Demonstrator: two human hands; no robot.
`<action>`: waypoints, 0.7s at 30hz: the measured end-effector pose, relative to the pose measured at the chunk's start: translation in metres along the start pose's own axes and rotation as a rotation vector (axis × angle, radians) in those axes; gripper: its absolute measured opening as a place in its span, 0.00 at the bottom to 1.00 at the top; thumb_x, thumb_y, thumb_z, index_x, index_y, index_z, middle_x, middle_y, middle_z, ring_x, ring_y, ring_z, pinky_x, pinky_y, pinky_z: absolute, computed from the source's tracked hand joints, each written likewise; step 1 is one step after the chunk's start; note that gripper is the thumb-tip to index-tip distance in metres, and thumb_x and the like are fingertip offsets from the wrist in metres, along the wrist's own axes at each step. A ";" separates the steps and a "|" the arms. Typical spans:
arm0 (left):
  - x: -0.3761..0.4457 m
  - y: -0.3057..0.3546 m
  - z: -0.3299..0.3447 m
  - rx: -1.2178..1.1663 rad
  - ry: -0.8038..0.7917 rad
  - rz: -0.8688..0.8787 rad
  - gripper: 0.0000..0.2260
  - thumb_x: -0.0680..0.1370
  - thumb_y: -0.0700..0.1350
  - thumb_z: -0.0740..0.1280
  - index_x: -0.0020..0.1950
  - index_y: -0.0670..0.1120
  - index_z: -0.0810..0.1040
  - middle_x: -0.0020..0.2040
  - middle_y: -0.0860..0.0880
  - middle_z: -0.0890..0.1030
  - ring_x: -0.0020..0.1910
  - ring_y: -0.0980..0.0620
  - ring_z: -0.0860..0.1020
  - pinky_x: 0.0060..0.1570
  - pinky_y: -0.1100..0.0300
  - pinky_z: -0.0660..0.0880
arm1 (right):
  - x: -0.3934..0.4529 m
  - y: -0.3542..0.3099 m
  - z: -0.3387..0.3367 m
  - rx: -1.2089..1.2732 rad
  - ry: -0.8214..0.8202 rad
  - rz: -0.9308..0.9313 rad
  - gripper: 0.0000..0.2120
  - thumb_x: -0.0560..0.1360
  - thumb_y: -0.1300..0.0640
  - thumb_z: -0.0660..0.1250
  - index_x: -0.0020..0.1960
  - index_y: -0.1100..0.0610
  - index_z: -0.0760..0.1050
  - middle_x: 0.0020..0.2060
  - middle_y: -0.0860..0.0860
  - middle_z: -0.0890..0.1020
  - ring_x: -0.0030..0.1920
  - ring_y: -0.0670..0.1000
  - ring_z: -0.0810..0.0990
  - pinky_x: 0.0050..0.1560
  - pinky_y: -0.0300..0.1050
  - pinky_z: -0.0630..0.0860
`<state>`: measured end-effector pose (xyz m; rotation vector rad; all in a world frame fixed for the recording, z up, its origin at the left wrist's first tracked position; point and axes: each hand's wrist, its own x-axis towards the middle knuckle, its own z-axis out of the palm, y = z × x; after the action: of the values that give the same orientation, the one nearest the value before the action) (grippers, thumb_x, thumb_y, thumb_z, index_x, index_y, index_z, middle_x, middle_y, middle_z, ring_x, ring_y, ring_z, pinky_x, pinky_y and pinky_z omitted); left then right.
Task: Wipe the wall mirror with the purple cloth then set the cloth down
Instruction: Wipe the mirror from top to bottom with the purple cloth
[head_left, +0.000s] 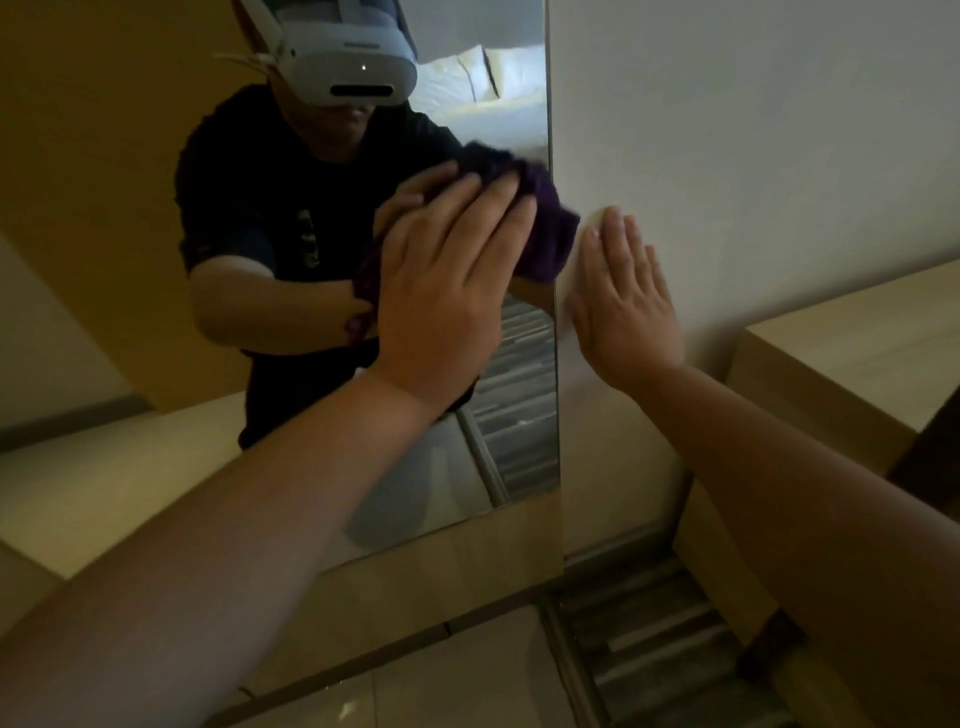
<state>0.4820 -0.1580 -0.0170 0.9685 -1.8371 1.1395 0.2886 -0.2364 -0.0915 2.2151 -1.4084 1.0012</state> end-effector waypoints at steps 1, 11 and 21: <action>0.007 -0.002 0.006 0.065 -0.029 0.030 0.15 0.85 0.40 0.57 0.69 0.43 0.76 0.68 0.44 0.77 0.69 0.42 0.73 0.67 0.45 0.69 | 0.000 0.001 0.001 -0.005 0.004 -0.006 0.30 0.85 0.49 0.49 0.80 0.58 0.40 0.78 0.55 0.39 0.79 0.56 0.38 0.78 0.53 0.41; -0.113 0.045 0.048 0.203 -0.374 0.358 0.20 0.85 0.41 0.48 0.76 0.43 0.67 0.74 0.43 0.69 0.75 0.42 0.66 0.72 0.45 0.62 | -0.004 0.012 0.004 -0.059 0.024 -0.073 0.34 0.83 0.53 0.58 0.80 0.61 0.43 0.79 0.60 0.44 0.78 0.57 0.38 0.78 0.55 0.42; -0.215 0.075 0.065 0.154 -0.802 0.455 0.29 0.79 0.47 0.65 0.79 0.43 0.61 0.78 0.44 0.63 0.78 0.40 0.54 0.77 0.43 0.43 | -0.002 0.011 0.007 -0.018 0.060 -0.055 0.30 0.84 0.55 0.54 0.80 0.61 0.46 0.80 0.60 0.47 0.79 0.59 0.43 0.79 0.56 0.44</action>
<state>0.4946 -0.1494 -0.2532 1.2498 -2.7477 1.2727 0.2811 -0.2448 -0.0989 2.1808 -1.3181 1.0232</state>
